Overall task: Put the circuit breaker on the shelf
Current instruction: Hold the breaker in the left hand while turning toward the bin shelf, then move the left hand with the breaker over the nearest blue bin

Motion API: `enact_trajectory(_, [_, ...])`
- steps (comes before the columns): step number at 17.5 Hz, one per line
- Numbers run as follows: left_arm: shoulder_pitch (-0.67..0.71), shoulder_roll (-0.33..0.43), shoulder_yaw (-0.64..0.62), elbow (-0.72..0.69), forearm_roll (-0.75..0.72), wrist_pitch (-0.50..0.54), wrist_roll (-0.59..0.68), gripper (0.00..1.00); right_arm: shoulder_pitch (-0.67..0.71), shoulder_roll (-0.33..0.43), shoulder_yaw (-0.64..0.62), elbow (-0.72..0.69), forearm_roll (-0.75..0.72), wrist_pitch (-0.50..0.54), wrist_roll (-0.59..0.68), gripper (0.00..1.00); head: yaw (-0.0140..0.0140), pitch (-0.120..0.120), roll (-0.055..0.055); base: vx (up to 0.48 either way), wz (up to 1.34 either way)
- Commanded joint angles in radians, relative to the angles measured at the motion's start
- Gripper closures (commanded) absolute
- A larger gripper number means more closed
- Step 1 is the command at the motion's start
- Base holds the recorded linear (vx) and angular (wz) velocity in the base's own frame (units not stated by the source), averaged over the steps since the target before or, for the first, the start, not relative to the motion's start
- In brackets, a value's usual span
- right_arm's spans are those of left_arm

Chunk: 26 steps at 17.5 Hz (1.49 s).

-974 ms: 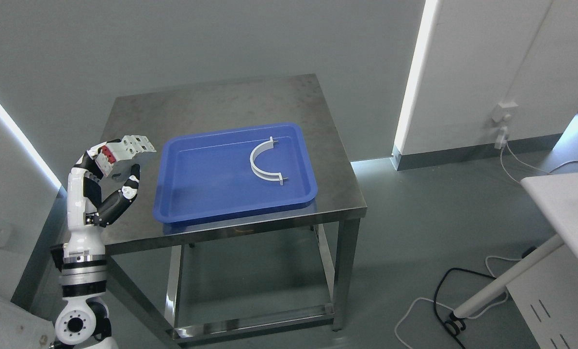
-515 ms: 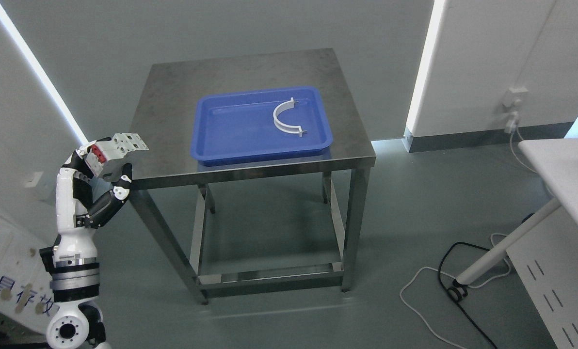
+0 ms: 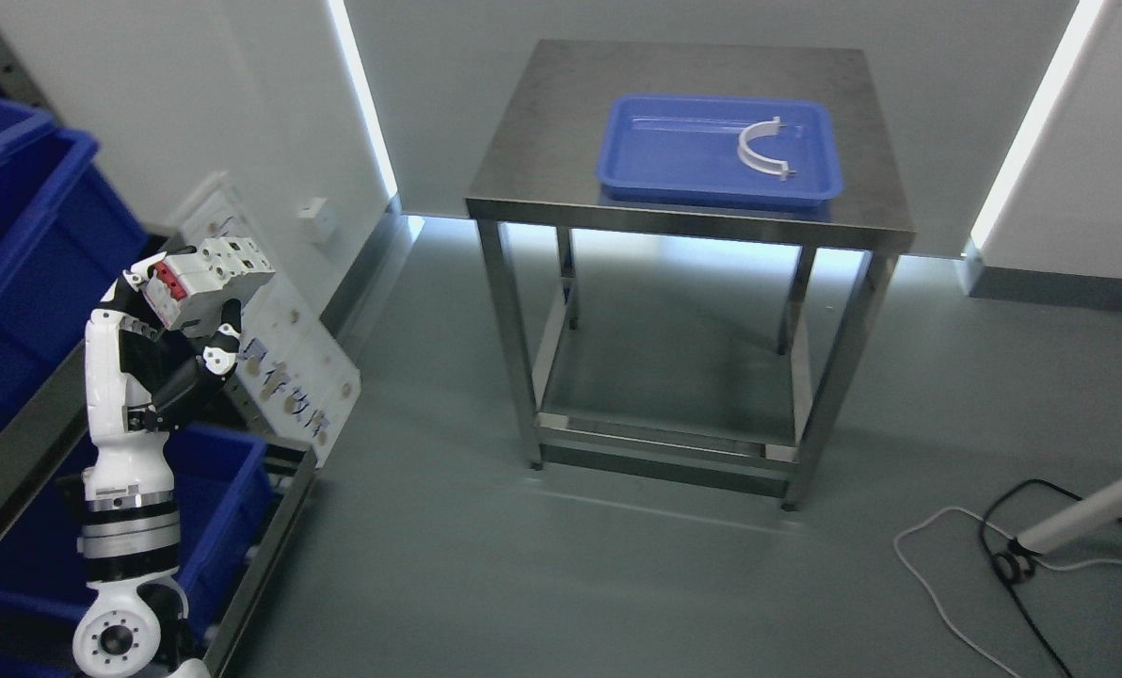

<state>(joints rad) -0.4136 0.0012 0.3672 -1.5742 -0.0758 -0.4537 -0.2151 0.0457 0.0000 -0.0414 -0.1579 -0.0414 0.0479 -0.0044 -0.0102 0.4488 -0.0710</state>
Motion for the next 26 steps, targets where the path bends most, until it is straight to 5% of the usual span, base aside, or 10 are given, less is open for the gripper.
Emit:
enact_trajectory(1, [-0.016, 0.016, 0.001, -0.063, 0.013, -0.017, -0.064, 0.9, -0.001, -0.018, 0.0, 0.0, 0.0, 0.0, 0.001, 0.0, 0.0, 0.0, 0.0, -0.284, 0.82])
enact_trajectory(9, [-0.14, 0.058, -0.037, -0.061, 0.011, -0.01, -0.203, 0.9, -0.001, -0.018, 0.0, 0.0, 0.0, 0.0, 0.001, 0.0, 0.0, 0.0, 0.0, -0.193, 1.27])
enact_trajectory(17, [-0.247, 0.235, -0.161, -0.021, 0.004, 0.171, -0.265, 0.9, -0.001, -0.018, 0.0, 0.0, 0.0, 0.0, 0.001, 0.0, 0.0, 0.0, 0.0, 0.016, 1.18])
enact_trajectory(26, [-0.375, 0.246, -0.2, 0.022, 0.002, 0.377, -0.392, 0.9, -0.001, -0.018, 0.0, 0.0, 0.0, 0.0, 0.001, 0.0, 0.0, 0.0, 0.0, 0.128, 0.44])
